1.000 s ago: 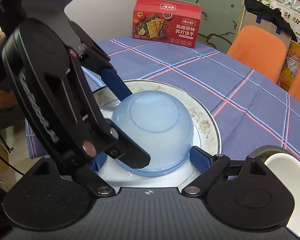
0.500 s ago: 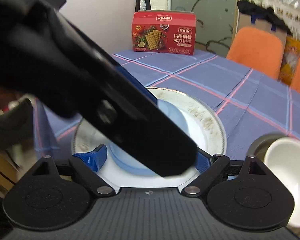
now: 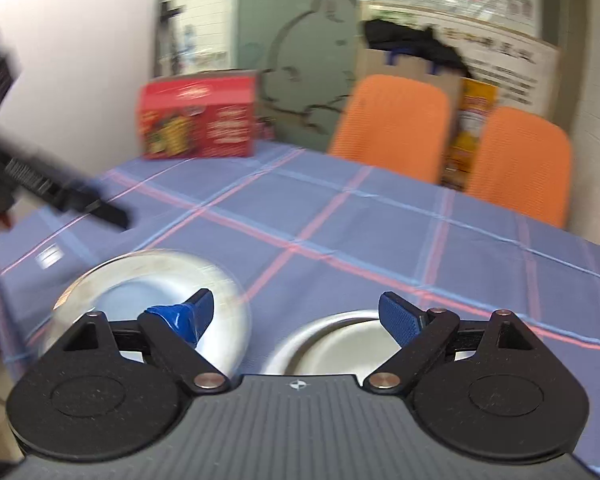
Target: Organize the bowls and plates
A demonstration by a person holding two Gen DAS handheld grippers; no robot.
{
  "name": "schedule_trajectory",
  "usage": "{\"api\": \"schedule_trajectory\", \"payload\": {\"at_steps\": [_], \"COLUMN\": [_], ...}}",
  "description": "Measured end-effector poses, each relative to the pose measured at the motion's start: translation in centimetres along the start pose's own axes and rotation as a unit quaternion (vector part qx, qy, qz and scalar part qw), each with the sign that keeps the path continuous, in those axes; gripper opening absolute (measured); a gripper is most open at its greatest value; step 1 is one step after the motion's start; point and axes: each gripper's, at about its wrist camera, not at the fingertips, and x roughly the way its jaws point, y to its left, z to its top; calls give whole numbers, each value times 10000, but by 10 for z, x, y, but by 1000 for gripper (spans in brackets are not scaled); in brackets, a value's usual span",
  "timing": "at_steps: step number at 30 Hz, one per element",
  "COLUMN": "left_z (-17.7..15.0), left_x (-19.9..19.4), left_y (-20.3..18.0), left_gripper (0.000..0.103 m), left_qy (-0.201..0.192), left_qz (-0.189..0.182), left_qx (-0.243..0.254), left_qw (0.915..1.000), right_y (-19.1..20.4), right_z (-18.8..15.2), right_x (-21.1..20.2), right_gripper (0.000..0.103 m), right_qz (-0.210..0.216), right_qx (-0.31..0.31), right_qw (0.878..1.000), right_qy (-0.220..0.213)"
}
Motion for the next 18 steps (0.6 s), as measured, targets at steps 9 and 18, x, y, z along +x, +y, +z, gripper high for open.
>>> {"api": "schedule_trajectory", "payload": {"at_steps": [9, 18], "left_z": [-3, 5], "left_x": [21, 33], "left_y": [29, 22], "left_gripper": [92, 92], "left_qy": [-248, -395], "left_qz": [496, 838], "left_qx": [-514, -454], "left_qw": [9971, 9947], "right_y": [-166, -203], "right_z": [-46, -68], "right_x": [50, 63], "right_gripper": [77, 77], "right_qz": [-2112, -2312], "right_qx": [1695, 2151], "right_qw": [9612, 9483], "right_qy": [536, 327]}}
